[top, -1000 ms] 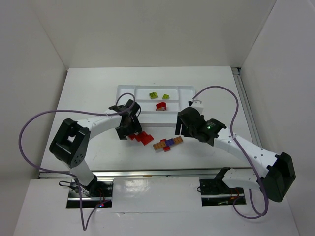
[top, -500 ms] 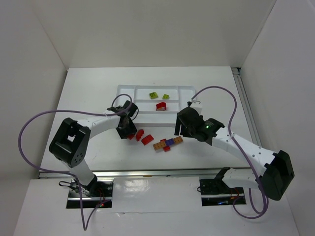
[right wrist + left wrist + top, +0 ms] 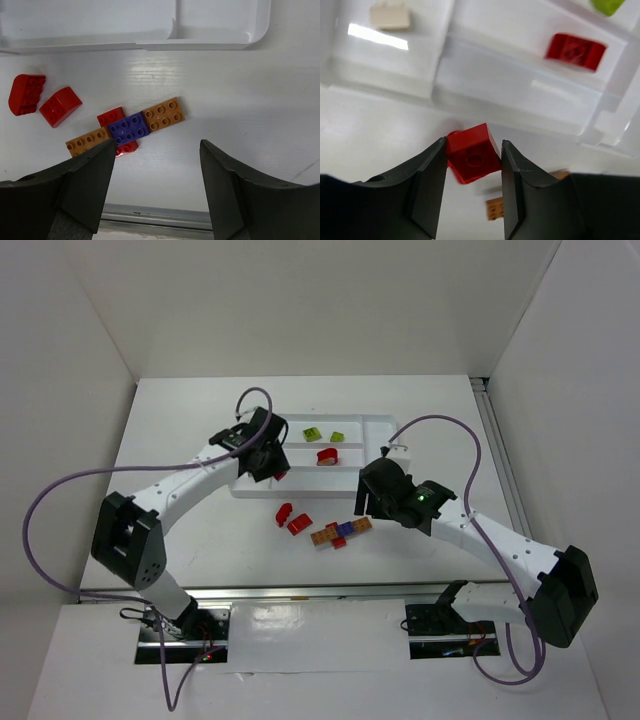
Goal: Sort the legos into containers by color
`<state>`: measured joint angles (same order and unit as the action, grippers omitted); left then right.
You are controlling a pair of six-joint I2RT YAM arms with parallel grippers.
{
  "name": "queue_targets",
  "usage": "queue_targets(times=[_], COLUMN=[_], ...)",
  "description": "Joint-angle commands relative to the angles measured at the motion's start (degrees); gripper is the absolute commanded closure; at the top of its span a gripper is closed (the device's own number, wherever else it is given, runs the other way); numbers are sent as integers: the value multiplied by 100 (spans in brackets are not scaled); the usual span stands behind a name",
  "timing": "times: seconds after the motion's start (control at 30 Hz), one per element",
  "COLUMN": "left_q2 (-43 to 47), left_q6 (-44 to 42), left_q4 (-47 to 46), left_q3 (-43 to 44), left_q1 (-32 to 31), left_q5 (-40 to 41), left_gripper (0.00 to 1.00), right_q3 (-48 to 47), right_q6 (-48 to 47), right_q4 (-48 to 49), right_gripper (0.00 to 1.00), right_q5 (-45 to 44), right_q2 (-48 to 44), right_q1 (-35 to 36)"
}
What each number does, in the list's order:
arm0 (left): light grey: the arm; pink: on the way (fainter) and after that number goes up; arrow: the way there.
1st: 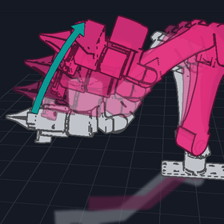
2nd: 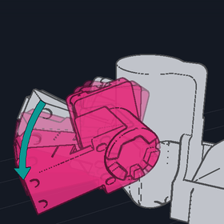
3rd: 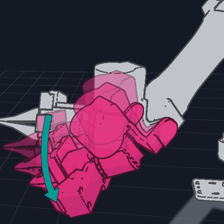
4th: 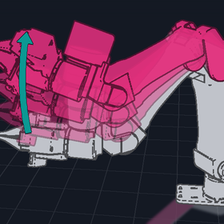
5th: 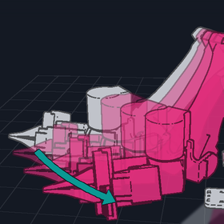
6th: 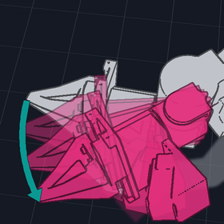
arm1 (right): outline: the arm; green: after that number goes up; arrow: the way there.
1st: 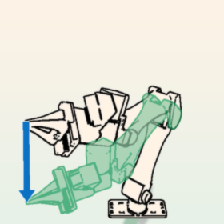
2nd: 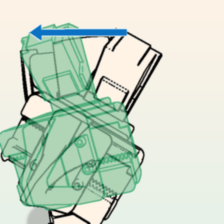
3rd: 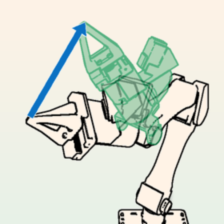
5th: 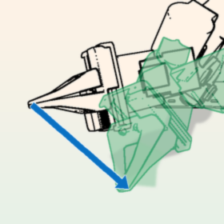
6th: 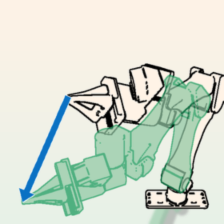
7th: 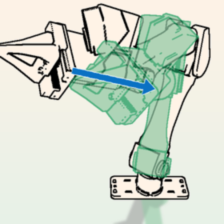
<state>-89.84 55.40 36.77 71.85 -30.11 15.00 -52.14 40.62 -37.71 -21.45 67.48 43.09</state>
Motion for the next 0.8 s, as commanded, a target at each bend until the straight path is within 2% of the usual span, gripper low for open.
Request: queue_targets(times=[0.0,0.17,0.23,0.3,0.33,0.37,0.43,0.57,0.63,0.73,0.77], left_q2=[-664,-1684,-2071,-2404,-2502,-2555,-2608,-2399,-2162,-1398,-1187], left_q6=[-328,-389,-441,-521,-521,-521,-521,-670,-810,-1214,-1511], left_q4=[-276,-338,-338,-338,-224,-223,-223,-223,-223,-328,-485], left_q3=[723,1899,2147,2516,2631,2771,2825,2651,2422,1589,1073], left_q1=[-4,-4,49,49,49,49,49,49,49,-134,-197], left_q5=[46,99,99,99,99,99,99,99,99,249,249], left_gripper=[64,64,58,46,34,17,7,2,8,10,10], right_q3=[-209,-270,-270,-270,-270,-270,-323,-323,-323,-270,-218], right_q6=[-2,104,165,165,165,165,218,218,218,218,218], right_q4=[80,-236,-376,-377,-377,-438,-439,-386,-386,-334,-333], right_gripper=[25,25,25,25,25,25,25,25,25,25,25], right_q5=[-139,-351,-403,-404,-404,-404,-343,-342,-342,-342,-342], right_q2=[-60,-358,-428,-490,-491,-491,-429,-429,-429,-429,-429], right_q1=[-29,-29,-29,-29,-29,-29,-29,-29,-29,-29,-29])
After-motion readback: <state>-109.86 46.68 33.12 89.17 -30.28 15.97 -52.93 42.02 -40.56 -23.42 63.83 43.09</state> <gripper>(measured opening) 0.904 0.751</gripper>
